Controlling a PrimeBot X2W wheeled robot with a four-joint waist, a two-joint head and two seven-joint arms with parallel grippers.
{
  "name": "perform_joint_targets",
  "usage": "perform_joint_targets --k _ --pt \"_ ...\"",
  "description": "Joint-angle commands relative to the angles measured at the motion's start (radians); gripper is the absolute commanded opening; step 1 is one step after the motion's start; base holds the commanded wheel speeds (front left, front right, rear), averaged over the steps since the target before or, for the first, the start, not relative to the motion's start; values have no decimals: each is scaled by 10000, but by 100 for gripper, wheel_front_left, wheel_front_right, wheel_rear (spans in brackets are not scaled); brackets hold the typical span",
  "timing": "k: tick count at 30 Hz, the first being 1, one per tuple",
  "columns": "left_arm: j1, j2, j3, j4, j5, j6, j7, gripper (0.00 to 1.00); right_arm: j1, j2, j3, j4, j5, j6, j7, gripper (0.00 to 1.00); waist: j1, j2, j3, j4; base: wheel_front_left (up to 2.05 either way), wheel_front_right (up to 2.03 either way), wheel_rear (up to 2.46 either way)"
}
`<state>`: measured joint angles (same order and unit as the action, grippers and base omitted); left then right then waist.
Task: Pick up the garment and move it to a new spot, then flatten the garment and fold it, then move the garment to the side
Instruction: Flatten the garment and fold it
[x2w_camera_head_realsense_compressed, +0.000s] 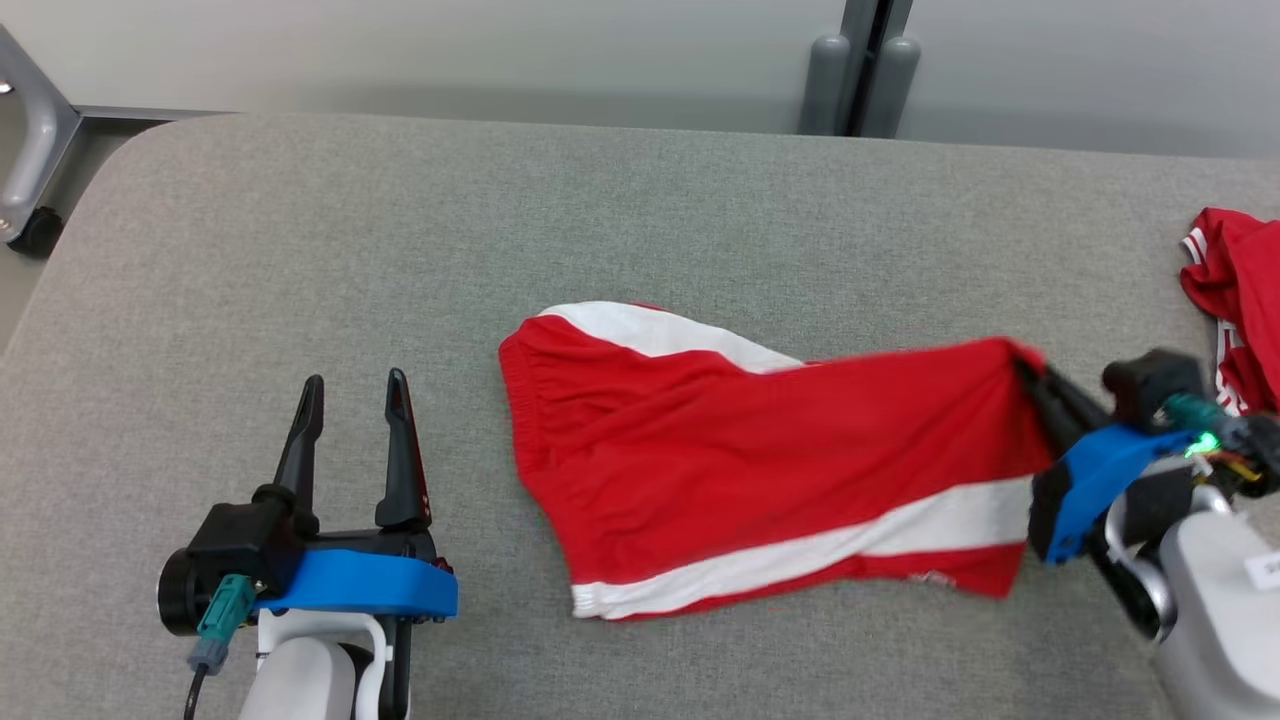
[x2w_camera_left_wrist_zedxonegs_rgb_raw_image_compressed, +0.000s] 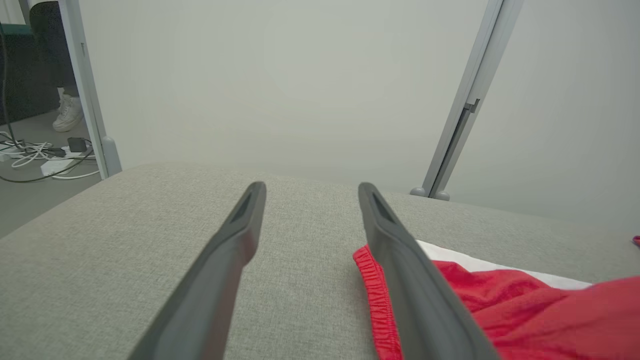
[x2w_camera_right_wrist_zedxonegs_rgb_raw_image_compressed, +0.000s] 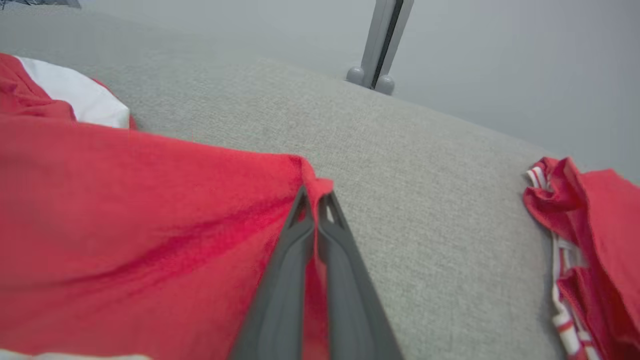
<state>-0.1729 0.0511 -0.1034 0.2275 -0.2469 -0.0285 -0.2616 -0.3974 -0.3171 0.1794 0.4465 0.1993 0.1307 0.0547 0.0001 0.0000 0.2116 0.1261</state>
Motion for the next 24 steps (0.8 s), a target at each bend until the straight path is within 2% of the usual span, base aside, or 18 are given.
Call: perform_joint_targets --k 1,5,6,7,15,19,24 --pt "-192 -12 3 11 -53 -23 -48 100 -417 43 -248 342 -159 2 -164 0 -1 0 -2 39 0 0 0" --pt "-177 -14 -66 25 -66 -12 -48 100 -828 261 -502 1047 -295 2 -401 0 -1 0 -20 86 0 0 0" --pt "-171 -12 -76 23 -75 -1 -48 100 -929 322 -519 1321 -340 2 -453 24 -1 0 -29 89 0 0 0" --pt "-142 -12 -88 27 -62 15 -48 100 -1133 462 -535 1799 -392 2 -695 100 -1 0 -53 75 0 0 0" --pt "235 -11 184 -7 133 21 -48 100 -1310 1005 -1009 2537 -574 2 -2512 100 -1 0 -376 -543 0 0 0" --pt "416 -12 404 2 312 -46 -48 100 -858 1144 -1232 2109 -619 2 -2974 100 -1 0 -595 -931 0 0 0" --pt "683 -16 637 -32 488 -125 -48 100 51 1482 -1621 904 -711 4 -3146 100 -1 0 -835 -1334 0 0 0"
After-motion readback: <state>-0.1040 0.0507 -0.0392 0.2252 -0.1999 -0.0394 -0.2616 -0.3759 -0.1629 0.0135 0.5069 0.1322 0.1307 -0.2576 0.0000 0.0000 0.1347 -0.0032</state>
